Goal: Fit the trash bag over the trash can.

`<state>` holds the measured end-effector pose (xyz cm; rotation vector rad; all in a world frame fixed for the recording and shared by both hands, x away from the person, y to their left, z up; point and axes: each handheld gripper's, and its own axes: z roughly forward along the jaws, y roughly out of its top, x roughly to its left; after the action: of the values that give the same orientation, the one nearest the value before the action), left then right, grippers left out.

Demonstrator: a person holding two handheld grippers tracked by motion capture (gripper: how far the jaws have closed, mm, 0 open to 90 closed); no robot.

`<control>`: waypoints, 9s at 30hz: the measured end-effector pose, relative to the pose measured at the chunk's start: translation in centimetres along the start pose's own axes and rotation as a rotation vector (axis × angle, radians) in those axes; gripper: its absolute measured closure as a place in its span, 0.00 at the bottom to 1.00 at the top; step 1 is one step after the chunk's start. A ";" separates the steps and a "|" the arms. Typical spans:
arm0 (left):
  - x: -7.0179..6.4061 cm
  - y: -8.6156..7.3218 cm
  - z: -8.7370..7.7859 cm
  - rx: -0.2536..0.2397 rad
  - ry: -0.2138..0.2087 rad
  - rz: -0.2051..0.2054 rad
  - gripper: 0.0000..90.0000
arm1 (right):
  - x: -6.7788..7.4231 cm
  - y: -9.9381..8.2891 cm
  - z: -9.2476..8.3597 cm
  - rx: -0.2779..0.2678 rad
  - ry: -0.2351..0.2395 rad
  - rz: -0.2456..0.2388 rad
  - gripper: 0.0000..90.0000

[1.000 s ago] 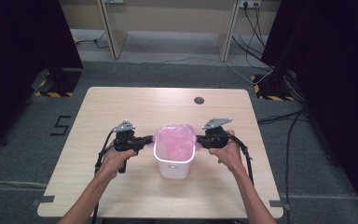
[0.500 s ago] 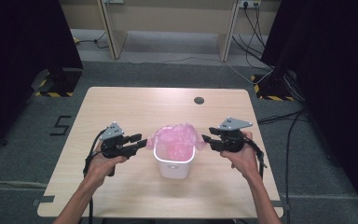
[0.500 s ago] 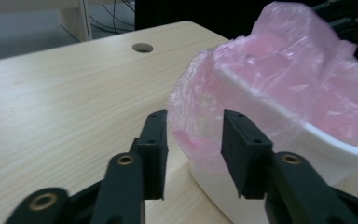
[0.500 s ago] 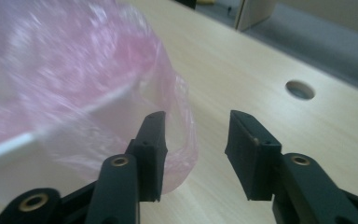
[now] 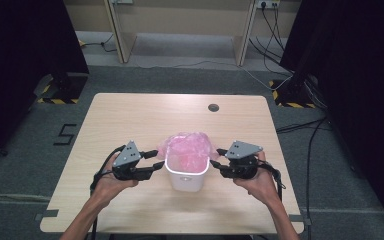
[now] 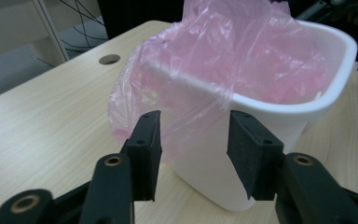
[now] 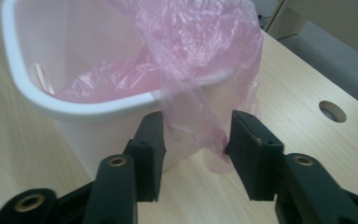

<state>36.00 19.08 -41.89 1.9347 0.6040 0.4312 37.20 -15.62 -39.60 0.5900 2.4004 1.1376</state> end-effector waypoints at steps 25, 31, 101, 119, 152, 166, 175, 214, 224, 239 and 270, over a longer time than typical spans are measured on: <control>-2.3 -2.4 -0.5 0.016 -0.121 0.141 1.00 | 4.4 -2.0 -0.4 -0.050 0.081 -0.148 1.00; -2.9 -2.8 0.3 0.058 -0.132 0.159 1.00 | 5.4 -2.7 0.6 0.030 0.097 -0.200 1.00; -4.3 -1.4 0.2 0.000 0.043 0.320 0.55 | 4.8 -3.4 1.5 0.063 0.119 -0.161 0.95; -4.9 -2.8 1.9 0.127 -0.015 0.377 1.00 | 5.2 -3.8 1.9 0.109 0.104 -0.219 1.00; -4.9 -3.9 2.5 0.132 -0.074 0.250 0.78 | 0.9 -6.0 5.7 0.235 0.066 -0.060 0.83; 0.5 -2.2 0.6 -0.013 0.053 -0.096 0.49 | -1.5 -0.4 -1.7 -0.052 -0.010 0.261 0.46; 1.2 -1.4 4.4 0.050 0.039 -0.157 0.77 | -0.7 3.8 0.9 -0.036 -0.010 0.189 0.52; 0.6 -6.2 2.1 0.206 0.141 -0.116 0.57 | 1.9 6.4 4.1 0.164 0.011 0.014 0.44; 0.3 -6.7 2.6 0.237 0.137 -0.108 0.53 | 1.7 6.2 6.5 0.297 0.058 0.046 0.38; 0.6 -8.1 1.7 0.264 0.174 -0.152 0.41 | 1.7 8.1 4.2 0.142 0.024 0.063 0.38; 0.7 -10.2 2.2 0.299 0.181 -0.179 0.32 | 1.8 9.0 3.5 0.169 -0.020 0.035 0.37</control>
<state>35.50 21.53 -51.99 2.1136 0.9982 0.4233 39.32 -7.30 -34.77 0.6968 2.4943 0.9430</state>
